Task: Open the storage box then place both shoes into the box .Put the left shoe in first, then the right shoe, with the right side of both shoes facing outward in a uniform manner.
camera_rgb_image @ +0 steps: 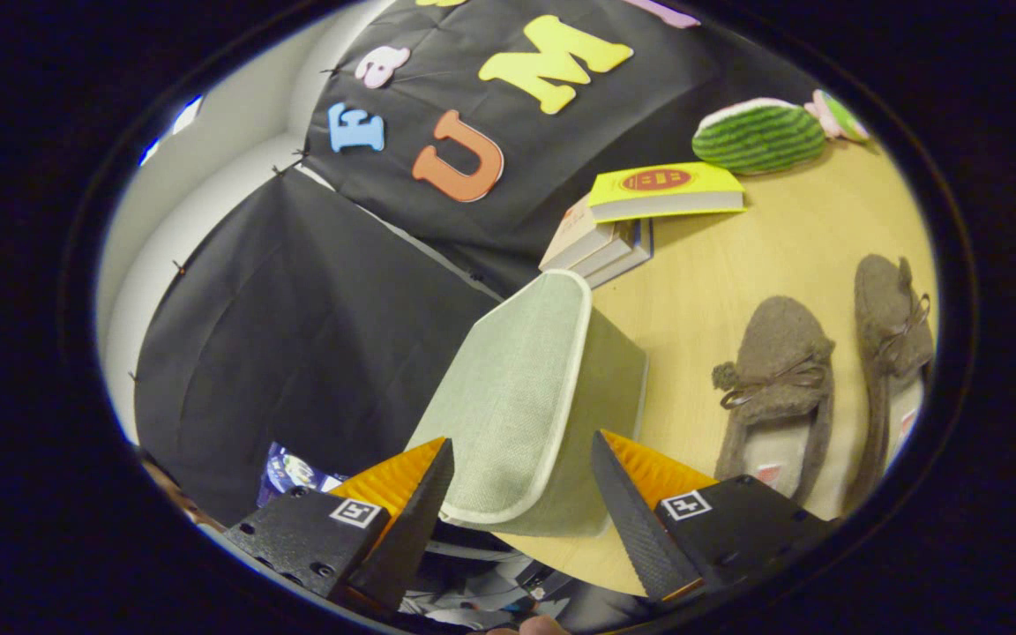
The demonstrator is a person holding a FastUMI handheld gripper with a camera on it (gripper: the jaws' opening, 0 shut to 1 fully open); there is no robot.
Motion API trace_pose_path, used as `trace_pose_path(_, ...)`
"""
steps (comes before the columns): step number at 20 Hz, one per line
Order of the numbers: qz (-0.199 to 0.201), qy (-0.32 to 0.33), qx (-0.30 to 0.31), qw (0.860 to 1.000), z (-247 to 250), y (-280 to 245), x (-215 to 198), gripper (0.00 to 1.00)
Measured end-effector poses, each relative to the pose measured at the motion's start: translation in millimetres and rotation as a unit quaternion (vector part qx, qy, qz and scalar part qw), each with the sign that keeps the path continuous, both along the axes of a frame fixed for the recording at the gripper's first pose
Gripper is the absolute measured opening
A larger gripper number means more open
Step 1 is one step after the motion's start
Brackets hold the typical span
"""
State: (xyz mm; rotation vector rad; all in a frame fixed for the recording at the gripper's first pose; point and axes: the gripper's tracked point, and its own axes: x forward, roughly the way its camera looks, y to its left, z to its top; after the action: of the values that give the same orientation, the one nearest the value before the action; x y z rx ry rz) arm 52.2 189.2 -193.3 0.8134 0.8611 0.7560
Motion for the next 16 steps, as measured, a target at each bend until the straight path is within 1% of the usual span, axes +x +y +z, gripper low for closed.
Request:
trace_pose_path(2, 0.007, 0.032, 0.029, 0.999, -5.7, 9.1, 4.2, 0.99)
trace_pose_path(5, 0.006, 0.053, 0.067, 0.996, -6.9, 12.7, 14.2, 0.98)
trace_pose_path(6, -0.003, 0.063, 0.074, 0.995, -9.8, 12.3, 19.3, 0.98)
trace_pose_path(8, -0.001, 0.078, 0.094, 0.992, -8.3, 15.0, 18.9, 0.96)
trace_pose_path(11, -0.002, 0.079, 0.093, 0.992, -10.9, 14.4, 21.0, 0.86)
trace_pose_path(12, 0.003, 0.083, 0.102, 0.991, -8.7, 17.5, 19.0, 0.85)
trace_pose_path(13, 0.006, 0.090, 0.110, 0.990, -7.6, 20.5, 18.6, 0.81)
trace_pose_path(15, 0.004, 0.089, 0.112, 0.990, -1.9, 28.1, 21.9, 0.71)
trace_pose_path(16, -0.002, 0.081, 0.102, 0.992, -0.8, 23.1, 21.4, 0.61)
